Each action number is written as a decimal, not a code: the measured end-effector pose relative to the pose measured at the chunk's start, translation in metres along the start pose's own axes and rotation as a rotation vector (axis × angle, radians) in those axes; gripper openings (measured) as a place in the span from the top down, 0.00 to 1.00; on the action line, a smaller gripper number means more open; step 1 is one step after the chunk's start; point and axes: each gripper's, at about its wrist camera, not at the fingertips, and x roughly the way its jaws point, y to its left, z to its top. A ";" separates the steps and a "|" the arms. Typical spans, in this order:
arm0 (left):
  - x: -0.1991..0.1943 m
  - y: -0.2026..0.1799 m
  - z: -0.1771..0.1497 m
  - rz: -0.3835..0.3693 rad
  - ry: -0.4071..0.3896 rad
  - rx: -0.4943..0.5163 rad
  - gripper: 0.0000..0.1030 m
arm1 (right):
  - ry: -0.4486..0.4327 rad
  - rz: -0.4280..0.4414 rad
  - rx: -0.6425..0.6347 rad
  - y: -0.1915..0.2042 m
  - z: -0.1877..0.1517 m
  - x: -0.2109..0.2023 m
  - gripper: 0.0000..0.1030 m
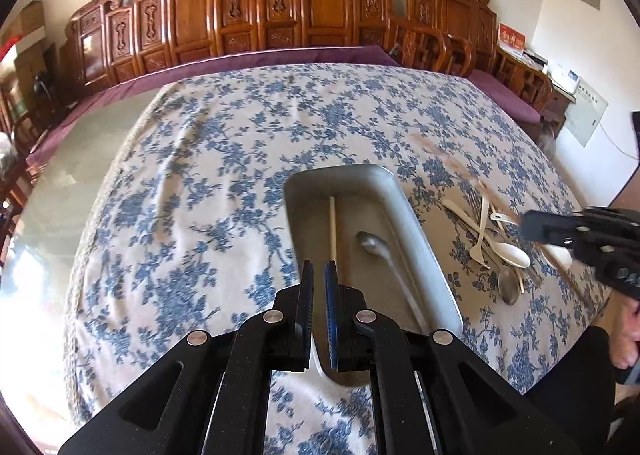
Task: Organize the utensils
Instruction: 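Lower the left chopstick into the tray and open while the right holds its chopstick, then lower the chopstick in the right tool into the tray and open it, then move both open tools back toward the remaining utensil pile, then grasp a white plastic fork with the left tool while the right grasps a white plastic spoon, then carry the white fork into the grey tray and open the left tool while the right carries its spoon, then lower the white plastic spoon into the grey tray and open the right tool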
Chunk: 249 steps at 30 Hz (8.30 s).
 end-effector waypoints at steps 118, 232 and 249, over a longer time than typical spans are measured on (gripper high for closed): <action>0.159 -0.192 0.034 -0.210 0.342 0.265 0.95 | 0.092 -0.235 0.158 -0.203 -0.106 -0.008 0.92; -0.028 0.064 -0.008 -0.060 0.038 -0.065 0.88 | 0.145 0.021 0.167 0.028 0.013 0.121 0.95; -0.036 0.052 0.000 -0.042 0.017 -0.055 0.88 | 0.086 -0.027 0.049 0.026 0.015 0.108 0.90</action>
